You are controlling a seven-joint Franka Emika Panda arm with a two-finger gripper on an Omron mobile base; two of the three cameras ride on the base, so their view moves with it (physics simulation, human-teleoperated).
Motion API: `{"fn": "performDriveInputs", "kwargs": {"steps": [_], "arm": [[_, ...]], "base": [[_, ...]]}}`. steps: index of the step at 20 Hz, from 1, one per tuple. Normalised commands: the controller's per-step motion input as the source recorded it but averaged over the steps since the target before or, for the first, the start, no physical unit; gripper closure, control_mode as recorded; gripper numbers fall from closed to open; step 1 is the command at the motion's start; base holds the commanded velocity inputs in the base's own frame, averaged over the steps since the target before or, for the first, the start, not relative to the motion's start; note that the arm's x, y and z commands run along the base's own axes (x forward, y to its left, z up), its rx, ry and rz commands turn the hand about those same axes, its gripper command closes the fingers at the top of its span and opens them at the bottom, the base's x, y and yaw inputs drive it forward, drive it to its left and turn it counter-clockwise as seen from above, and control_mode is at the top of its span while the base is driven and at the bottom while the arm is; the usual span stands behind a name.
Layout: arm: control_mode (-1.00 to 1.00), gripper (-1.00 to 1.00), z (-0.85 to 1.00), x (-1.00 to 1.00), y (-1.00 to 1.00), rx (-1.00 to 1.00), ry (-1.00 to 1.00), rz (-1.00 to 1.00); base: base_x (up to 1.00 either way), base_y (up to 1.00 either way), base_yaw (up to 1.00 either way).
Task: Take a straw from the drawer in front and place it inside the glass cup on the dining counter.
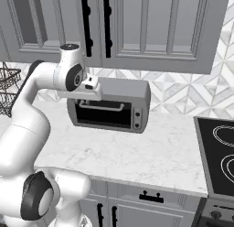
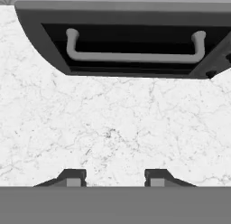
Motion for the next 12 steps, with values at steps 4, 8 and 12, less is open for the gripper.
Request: {"fn": "performDriveInputs", "kwargs": {"steps": [4,8,12], "arm": [[1.0,-1.0,0.0,0.0,0.0,0.0,0.0,0.0],[1.0,-1.0,0.0,0.0,0.0,0.0,0.0,0.0],[1.0,-1.0,0.0,0.0,0.0,0.0,0.0,0.0]], "base": [[-0.11,0.0,0.0],[-0.9,-0.06,0.0],[-0.7,-0.28,0.03]]}}
